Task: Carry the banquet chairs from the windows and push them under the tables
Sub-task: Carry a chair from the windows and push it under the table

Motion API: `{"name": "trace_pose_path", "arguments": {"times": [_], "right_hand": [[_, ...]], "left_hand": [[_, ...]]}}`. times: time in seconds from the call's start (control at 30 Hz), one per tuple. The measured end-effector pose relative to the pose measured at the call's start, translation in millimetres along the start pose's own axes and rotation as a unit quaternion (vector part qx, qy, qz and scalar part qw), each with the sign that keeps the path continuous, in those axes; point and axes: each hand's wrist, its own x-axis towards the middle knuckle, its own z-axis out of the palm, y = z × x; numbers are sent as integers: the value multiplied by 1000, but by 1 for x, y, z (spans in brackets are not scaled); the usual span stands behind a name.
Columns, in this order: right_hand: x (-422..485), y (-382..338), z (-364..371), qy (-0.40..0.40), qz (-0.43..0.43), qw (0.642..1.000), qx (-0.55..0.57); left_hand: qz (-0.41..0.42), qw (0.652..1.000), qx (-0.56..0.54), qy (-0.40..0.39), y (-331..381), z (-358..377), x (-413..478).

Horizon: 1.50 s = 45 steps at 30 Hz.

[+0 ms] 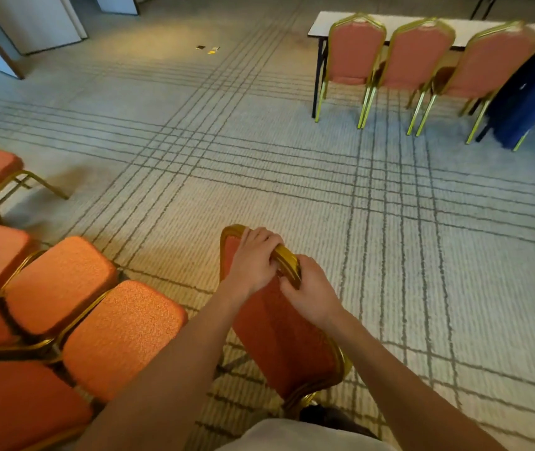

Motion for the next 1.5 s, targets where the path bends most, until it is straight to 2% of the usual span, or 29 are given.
{"name": "trace_pose_path", "arguments": {"times": [0.07, 0.3, 0.97, 1.17, 1.33, 1.5], "right_hand": [[0, -2, 6, 33, 3, 998, -58], [9, -6, 11, 52, 14, 996, -75], [97, -32, 11, -12, -28, 986, -165], [113, -23, 0, -29, -38, 969, -241], [114, -13, -7, 9, -28, 945, -327], [116, -9, -19, 15, -55, 932, -359]], "left_hand": [[4, 1000, 10, -14, -4, -5, 6], [-2, 999, 8, -46, -14, -17, 19], [-92, 995, -25, -19, -65, -40, 61], [-101, 995, 14, -6, -60, -38, 67], [-104, 994, 28, -15, -54, -32, 65], [-122, 991, 53, -27, -45, -32, 69]]}}
